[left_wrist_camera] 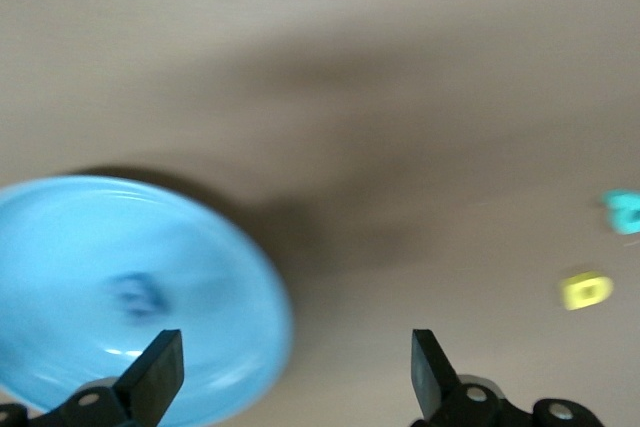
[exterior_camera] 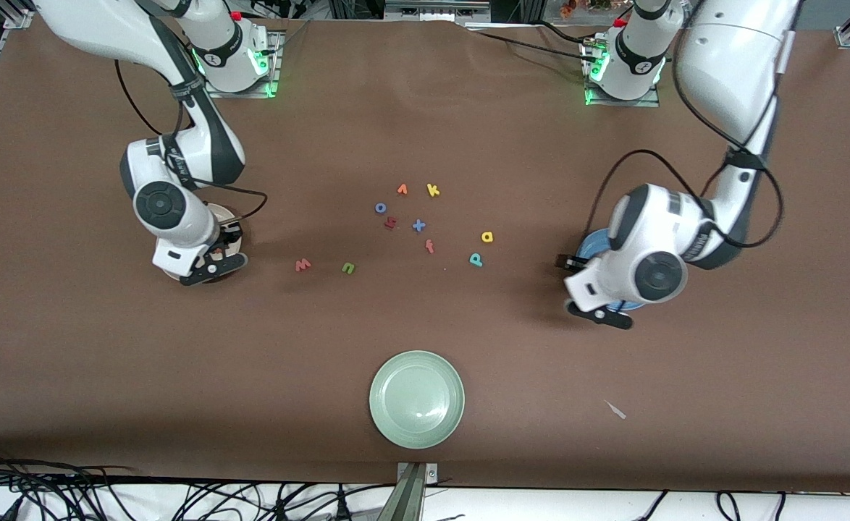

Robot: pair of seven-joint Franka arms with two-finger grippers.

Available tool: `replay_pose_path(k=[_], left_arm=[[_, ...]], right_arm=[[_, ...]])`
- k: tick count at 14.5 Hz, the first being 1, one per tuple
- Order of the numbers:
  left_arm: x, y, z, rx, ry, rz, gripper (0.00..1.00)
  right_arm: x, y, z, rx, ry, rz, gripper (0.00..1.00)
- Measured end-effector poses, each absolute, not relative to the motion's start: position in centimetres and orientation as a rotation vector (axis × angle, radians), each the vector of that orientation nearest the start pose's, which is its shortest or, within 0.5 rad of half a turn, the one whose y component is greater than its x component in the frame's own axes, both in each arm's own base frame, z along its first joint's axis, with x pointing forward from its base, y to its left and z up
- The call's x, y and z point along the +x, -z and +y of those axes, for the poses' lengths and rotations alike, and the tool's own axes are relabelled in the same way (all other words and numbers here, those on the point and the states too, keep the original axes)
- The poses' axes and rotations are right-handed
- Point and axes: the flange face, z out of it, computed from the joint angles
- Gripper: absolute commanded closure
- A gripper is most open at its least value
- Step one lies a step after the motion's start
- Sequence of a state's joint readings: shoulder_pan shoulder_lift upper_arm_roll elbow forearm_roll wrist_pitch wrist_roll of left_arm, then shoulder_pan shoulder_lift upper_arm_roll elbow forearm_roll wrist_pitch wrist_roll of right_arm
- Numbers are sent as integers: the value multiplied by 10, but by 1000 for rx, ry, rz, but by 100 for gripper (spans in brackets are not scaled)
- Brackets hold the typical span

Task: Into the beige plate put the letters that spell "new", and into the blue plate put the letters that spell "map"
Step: 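Drop the e in the beige plate while the left gripper drops the m, then grasp the green u with the right gripper while the left gripper grasps the teal p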

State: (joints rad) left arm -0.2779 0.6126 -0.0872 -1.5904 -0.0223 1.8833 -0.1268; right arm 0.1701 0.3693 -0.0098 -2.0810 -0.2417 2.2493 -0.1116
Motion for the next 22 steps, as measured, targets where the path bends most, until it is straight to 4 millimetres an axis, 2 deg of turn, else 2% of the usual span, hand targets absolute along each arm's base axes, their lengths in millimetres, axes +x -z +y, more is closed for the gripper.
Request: replay_pose_path(k=[1,4,5,8,11,15,16,21,22], left_arm=[[605,-253,-258,-3061,-510,263,0],[578,-236,-328,-3117,-509,24,0],[576,-228,-341,-3147,-481,-40,0],[572,-207,-366,-3186,-406,-149,0],[568,-194,-380,-3195,-351,-256,3],[563,-177,-389,-3193,-331,-321,26],[560,-175,-393,-3189,-335,-324,27],[553,-171,-402,-3180,-342,-323,51],[553,-170,-400,-3178,-341,-326,51]], right_arm=[[559,-231,74,-3226,-336,-723,0],[559,-229,68,-3201,-345,-619,0],[558,-230,70,-3180,-339,-569,0],[562,-236,85,-3163,-303,-416,0],[567,-251,131,-3177,-232,-214,0],[567,-259,198,-3160,-185,63,0],[568,-258,213,-3149,-180,136,0],[577,-243,279,-3109,-167,365,0],[578,-239,289,-3102,-161,389,0]])
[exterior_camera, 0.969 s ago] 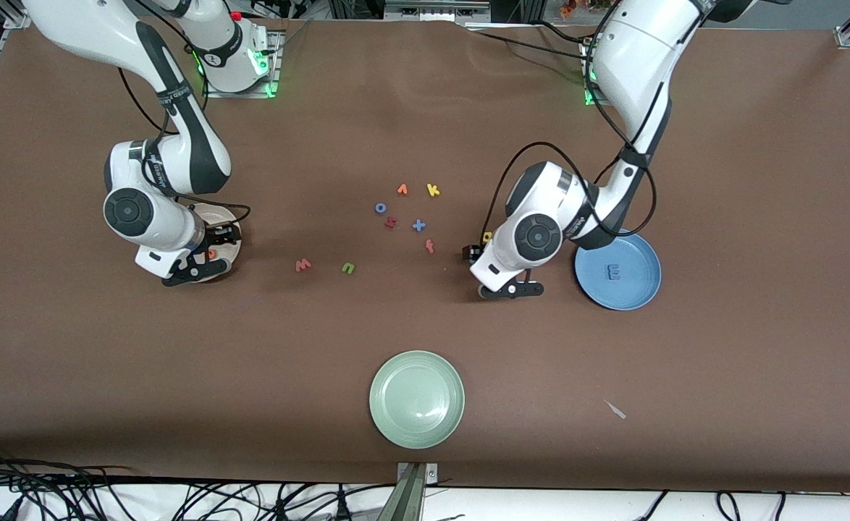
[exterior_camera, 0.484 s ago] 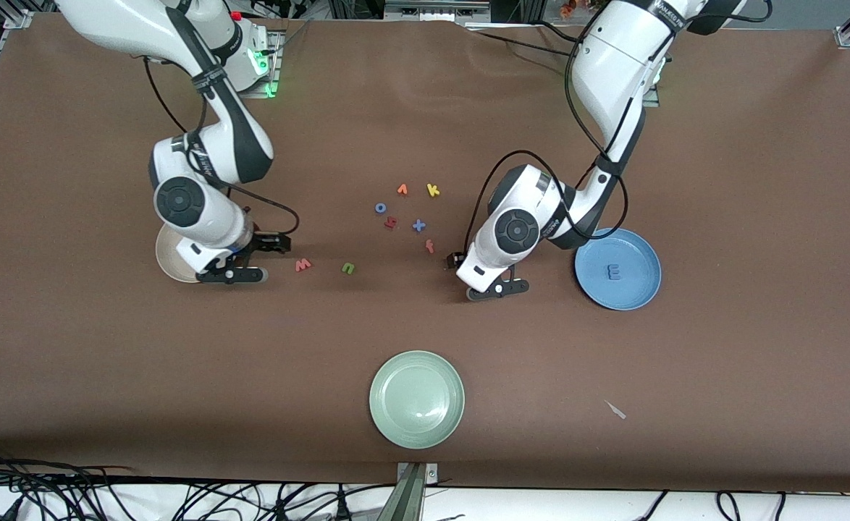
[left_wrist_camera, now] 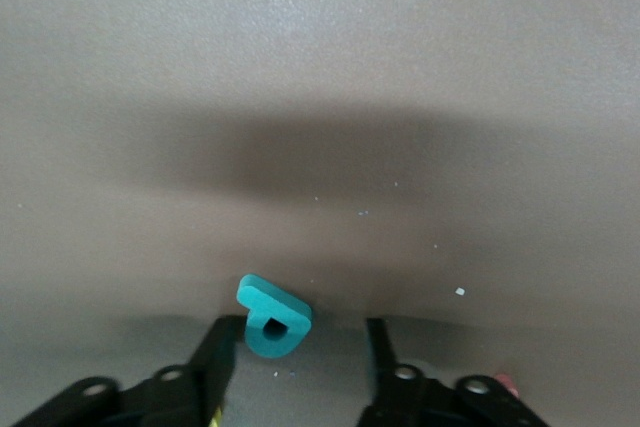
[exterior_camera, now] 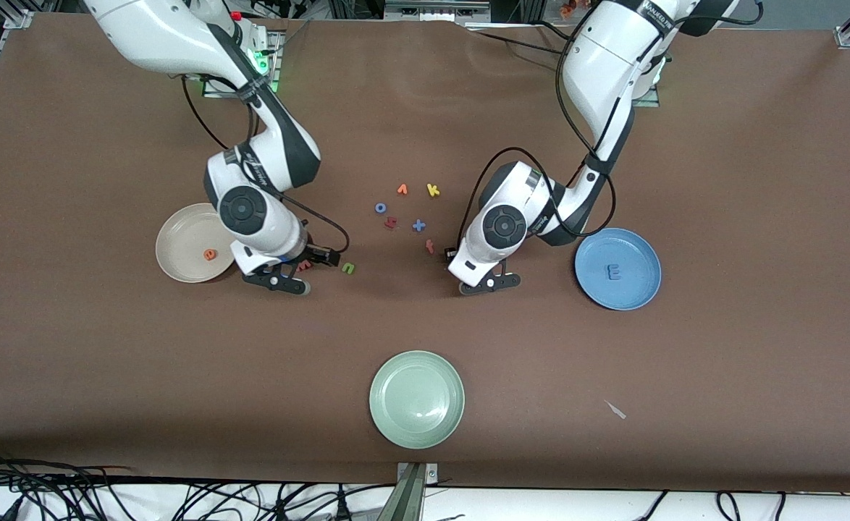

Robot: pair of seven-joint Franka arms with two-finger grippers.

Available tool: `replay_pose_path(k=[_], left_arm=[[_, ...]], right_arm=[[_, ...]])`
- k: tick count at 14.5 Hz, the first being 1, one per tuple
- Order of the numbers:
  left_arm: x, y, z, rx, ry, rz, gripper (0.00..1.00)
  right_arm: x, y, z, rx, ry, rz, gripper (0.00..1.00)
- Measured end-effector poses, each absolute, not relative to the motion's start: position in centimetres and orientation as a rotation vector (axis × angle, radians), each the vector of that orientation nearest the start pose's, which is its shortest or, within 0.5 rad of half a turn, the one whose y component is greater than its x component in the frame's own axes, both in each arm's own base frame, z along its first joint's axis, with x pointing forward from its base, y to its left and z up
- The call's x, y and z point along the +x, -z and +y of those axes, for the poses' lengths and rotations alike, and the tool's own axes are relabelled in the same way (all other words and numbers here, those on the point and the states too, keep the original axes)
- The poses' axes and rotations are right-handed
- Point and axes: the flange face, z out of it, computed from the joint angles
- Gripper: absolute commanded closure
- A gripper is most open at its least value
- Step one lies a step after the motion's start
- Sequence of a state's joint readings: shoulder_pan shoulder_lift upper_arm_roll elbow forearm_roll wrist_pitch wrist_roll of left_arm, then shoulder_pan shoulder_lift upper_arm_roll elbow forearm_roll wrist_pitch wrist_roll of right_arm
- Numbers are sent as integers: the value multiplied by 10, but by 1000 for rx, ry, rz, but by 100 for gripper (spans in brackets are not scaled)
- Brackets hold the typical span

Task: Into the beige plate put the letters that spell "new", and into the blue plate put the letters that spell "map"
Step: 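Grasp the green u with the right gripper while the left gripper grasps the teal p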

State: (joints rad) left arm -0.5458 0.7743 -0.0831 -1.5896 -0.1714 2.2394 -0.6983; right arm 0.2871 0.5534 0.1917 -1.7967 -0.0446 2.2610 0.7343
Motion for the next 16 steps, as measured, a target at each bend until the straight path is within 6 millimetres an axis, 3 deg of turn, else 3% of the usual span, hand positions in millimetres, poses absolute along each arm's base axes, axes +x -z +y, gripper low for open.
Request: replay_pose_path(k=[3,5,7,11,13,15,16], left_arm=[[556,-170,-397,-3174,-337,-339,56],[556,-170,-395,-3171,-338,-346,72],[557,-170,-394,-3168,-338,-352,94],[560,-172,-389,-3164,-340,-365,96],[563,-172,-378,-3129,-379,-379,96],[570,-181,-361,-3093,-404,-400,96],[574,-189,-351,-3069,-405,-396,96]], right_arm=[[580,-220,311,-3074,-132,437,0],[576,-206,321,-3064,-127,452,0],[572,-198,327,-3065,-136,457,1],[570,-184,330,-3062,-140,454,8],[569,-179,331,-3063,-146,451,15],[566,-175,335,-3066,-153,440,27],[564,-174,338,-3068,-155,433,38]])
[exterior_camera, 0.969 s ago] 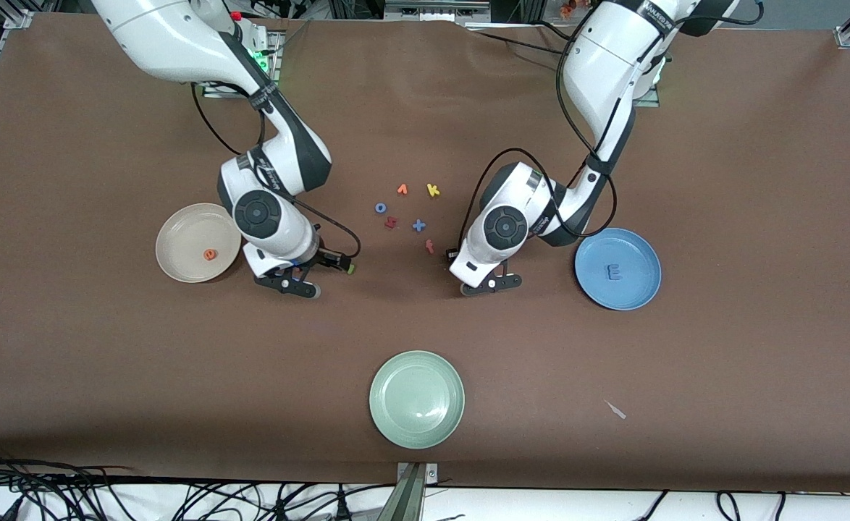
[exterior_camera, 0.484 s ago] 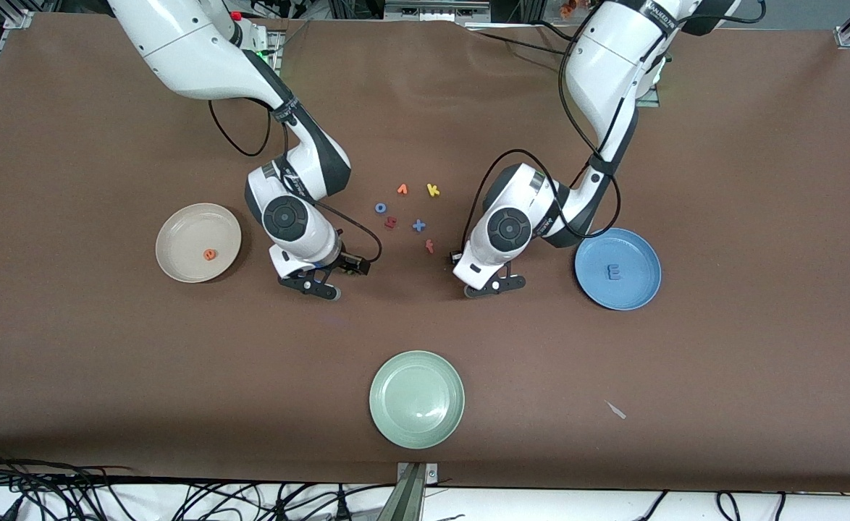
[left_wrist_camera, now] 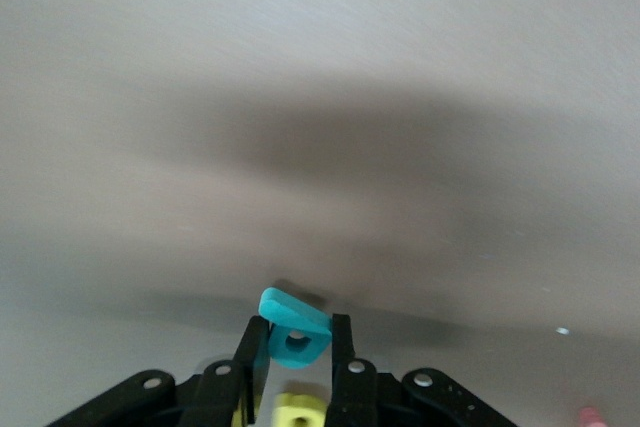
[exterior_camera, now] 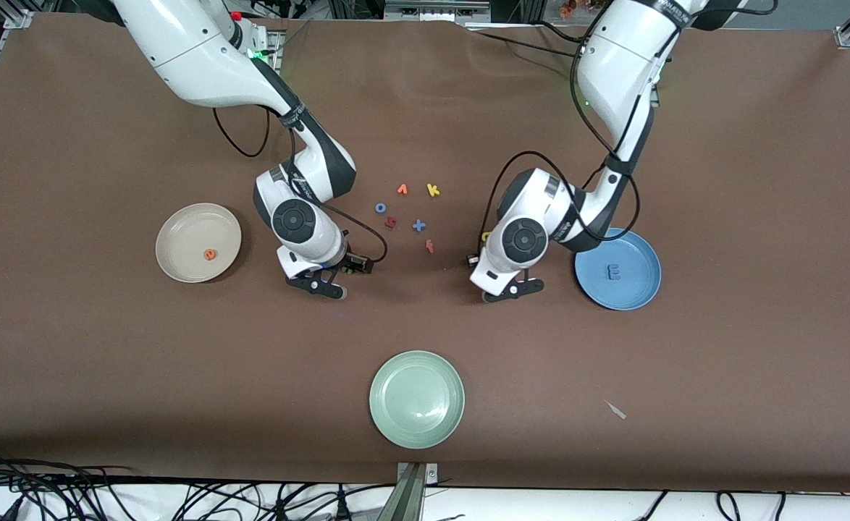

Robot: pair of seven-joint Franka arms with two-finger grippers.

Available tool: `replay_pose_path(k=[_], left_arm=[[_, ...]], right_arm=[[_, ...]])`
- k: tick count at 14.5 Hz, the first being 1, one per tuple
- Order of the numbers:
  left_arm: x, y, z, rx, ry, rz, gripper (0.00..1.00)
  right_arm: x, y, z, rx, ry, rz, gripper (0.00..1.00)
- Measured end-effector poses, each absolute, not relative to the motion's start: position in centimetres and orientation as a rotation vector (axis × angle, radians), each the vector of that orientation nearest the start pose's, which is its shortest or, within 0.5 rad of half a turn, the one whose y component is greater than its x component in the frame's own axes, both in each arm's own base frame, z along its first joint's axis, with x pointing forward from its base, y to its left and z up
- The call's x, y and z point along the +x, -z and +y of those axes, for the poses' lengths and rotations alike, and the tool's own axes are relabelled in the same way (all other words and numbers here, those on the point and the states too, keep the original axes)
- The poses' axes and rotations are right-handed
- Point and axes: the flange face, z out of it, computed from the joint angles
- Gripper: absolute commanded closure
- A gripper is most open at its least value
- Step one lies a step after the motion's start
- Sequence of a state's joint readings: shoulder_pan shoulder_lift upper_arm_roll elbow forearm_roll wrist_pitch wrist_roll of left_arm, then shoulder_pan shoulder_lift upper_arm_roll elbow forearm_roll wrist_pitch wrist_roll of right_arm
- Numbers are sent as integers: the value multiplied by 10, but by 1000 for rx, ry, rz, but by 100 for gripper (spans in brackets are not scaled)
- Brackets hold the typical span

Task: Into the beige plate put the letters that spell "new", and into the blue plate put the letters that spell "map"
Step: 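Grasp the green u with the right gripper while the left gripper grasps the teal p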

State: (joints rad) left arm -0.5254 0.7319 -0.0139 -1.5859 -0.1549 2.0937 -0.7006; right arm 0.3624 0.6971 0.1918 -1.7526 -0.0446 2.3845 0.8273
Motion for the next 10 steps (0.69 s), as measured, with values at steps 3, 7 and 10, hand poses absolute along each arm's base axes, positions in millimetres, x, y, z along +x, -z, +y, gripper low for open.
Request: replay_pose_path(k=[3,7,10], left_arm=[[581,-206,-321,-2944,-373,-302,96],[599,-217,-268,-2879,-402,-195,94],[618,-221,-220,-2914,-447,-29,93]], right_arm=[[563,-174,340,-3069,-155,428,58],[565,-176,338,-3068,-147,433,74],[566,-177,337,-3069,-145,437,81]])
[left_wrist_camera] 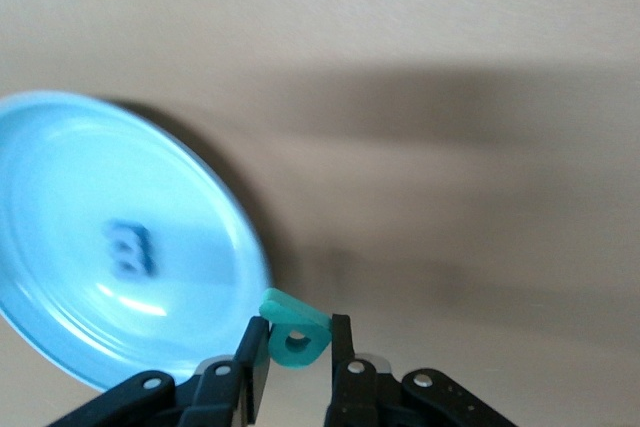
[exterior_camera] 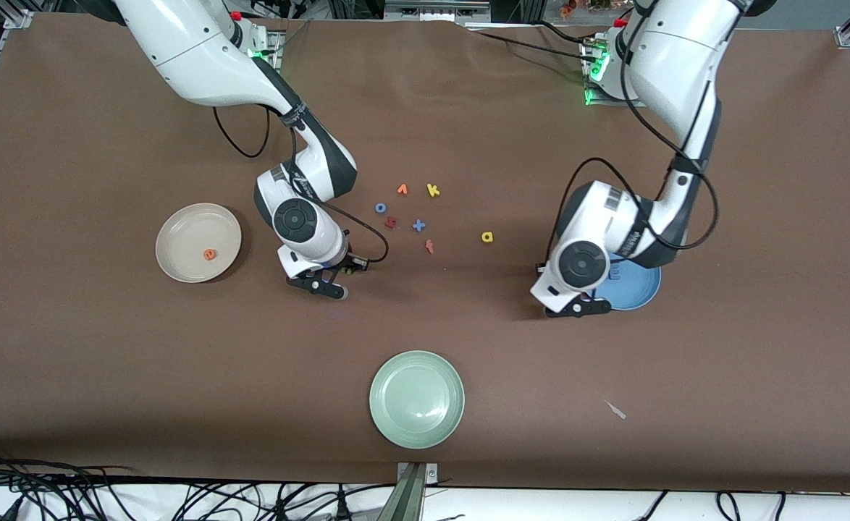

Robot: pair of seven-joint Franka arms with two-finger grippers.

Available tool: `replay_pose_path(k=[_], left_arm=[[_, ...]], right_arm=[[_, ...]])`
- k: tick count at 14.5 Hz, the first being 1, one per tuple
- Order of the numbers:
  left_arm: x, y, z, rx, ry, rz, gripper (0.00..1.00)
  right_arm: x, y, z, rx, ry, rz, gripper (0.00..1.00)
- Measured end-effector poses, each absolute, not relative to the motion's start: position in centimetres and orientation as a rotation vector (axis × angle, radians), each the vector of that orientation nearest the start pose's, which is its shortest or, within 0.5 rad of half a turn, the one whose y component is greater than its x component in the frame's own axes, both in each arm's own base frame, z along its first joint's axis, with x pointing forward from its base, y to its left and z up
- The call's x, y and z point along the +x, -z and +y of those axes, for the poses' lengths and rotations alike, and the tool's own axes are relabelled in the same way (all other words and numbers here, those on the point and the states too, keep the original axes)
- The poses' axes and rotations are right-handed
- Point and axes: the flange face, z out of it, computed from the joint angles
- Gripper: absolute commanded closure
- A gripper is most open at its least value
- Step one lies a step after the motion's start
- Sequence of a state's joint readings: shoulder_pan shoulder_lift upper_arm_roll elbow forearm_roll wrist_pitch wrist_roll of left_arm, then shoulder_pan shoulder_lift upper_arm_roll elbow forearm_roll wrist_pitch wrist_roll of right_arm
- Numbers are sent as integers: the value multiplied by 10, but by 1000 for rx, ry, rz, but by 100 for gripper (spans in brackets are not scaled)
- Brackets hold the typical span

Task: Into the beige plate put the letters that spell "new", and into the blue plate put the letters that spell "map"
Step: 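Grasp the green u with the right gripper while the left gripper grasps the teal p, then release the u into the beige plate while the left gripper releases the p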

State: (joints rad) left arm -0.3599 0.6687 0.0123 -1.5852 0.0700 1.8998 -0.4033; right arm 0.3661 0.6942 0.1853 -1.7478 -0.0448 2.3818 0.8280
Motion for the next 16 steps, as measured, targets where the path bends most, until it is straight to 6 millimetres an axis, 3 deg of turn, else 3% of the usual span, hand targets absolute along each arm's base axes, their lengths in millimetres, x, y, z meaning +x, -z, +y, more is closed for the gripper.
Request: replay_pose_path(k=[4,8,11,16], left_arm=[[637,-223,-156,-2954,-500,168,93],[640,-223,-140,-2962,-516,227,93],[640,-223,-140,-2962,-521,241,93],[640,-223,-140,-2963,-520,245,93]], right_arm=[[576,-187,338,-3070,-140,440,84],[590,-219,324,-3140,-241,314,84],[590,-238,288,-3185,-249,112,84],[551,-243,196,-3206,-219,-222,84]])
